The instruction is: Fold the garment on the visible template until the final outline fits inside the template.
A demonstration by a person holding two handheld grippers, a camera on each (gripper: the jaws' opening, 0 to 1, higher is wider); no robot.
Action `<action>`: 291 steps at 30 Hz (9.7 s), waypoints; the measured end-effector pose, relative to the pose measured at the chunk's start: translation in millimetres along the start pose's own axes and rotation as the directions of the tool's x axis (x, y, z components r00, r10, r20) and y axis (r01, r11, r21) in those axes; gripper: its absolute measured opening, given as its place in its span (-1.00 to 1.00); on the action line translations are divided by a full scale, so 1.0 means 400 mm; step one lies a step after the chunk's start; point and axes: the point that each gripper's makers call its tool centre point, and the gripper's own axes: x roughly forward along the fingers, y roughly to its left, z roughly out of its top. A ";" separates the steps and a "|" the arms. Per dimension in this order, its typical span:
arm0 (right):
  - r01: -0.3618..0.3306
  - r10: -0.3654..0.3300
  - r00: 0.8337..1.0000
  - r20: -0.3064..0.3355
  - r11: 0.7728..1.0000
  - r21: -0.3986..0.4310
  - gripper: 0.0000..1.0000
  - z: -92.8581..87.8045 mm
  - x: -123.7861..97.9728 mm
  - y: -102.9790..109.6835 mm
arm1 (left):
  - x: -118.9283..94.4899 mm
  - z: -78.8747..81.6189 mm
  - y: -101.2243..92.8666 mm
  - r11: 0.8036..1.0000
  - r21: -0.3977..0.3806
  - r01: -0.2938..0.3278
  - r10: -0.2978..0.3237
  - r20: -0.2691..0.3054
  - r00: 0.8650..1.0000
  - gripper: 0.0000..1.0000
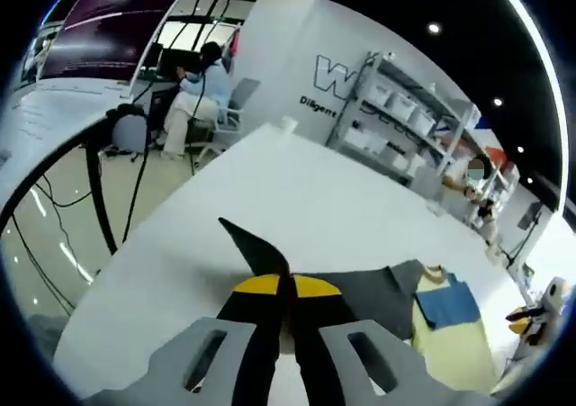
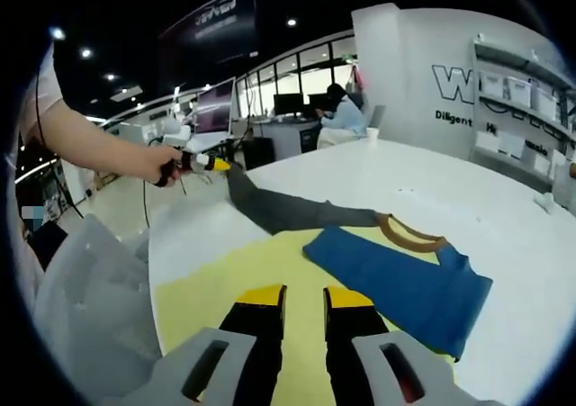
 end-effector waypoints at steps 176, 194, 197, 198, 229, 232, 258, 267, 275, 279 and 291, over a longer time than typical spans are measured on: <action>-0.406 0.208 0.861 -0.463 0.831 -0.381 -0.69 -0.484 -0.351 0.070 | -0.382 -0.703 -0.336 -0.051 0.486 0.873 -0.107 -0.871 0.479 -0.81; -0.402 0.162 0.857 -0.489 0.804 -0.438 -1.00 -0.500 -0.356 0.045 | -0.374 -0.696 -0.340 -0.038 0.495 0.868 -0.109 -0.866 0.489 -0.99; -0.403 0.163 0.856 -0.491 0.804 -0.436 -1.00 -0.495 -0.361 0.044 | -0.378 -0.691 -0.342 -0.031 0.493 0.870 -0.113 -0.866 0.487 -1.00; -0.404 0.164 0.856 -0.490 0.804 -0.436 -1.00 -0.490 -0.365 0.044 | -0.380 -0.687 -0.344 -0.024 0.493 0.870 -0.117 -0.866 0.487 -1.00; -0.383 0.226 0.881 -0.416 0.857 -0.346 -1.00 -0.221 -0.430 -0.044 | -0.369 -0.398 -0.473 0.083 0.431 0.899 -0.257 -0.862 0.437 -1.00; -0.365 0.213 0.892 -0.399 0.860 -0.357 -1.00 -0.175 -0.419 -0.080 | -0.347 -0.355 -0.485 0.085 0.435 0.896 -0.261 -0.859 0.442 -1.00; -0.220 0.090 0.935 -0.342 0.905 -0.365 -1.00 0.079 -0.222 -0.428 | 0.019 -0.083 -0.549 0.266 0.515 0.815 -0.277 -0.769 0.576 -0.99; -0.189 0.063 0.933 -0.353 0.923 -0.336 -1.00 0.085 -0.147 -0.522 | 0.160 -0.066 -0.538 0.345 0.523 0.779 -0.236 -0.755 0.612 -0.99; -0.160 0.041 0.928 -0.370 0.941 -0.297 -1.00 0.069 -0.065 -0.588 | 0.251 -0.088 -0.505 0.390 0.534 0.750 -0.164 -0.761 0.627 -0.99; -0.128 0.015 0.925 -0.381 0.954 -0.272 -1.00 0.055 -0.024 -0.621 | 0.296 -0.102 -0.485 0.430 0.542 0.722 -0.131 -0.754 0.643 -0.99; 0.035 -0.129 0.905 -0.405 0.972 -0.232 -0.98 0.023 0.047 -0.709 | 0.378 -0.127 -0.414 0.517 0.583 0.627 0.001 -0.733 0.680 -0.97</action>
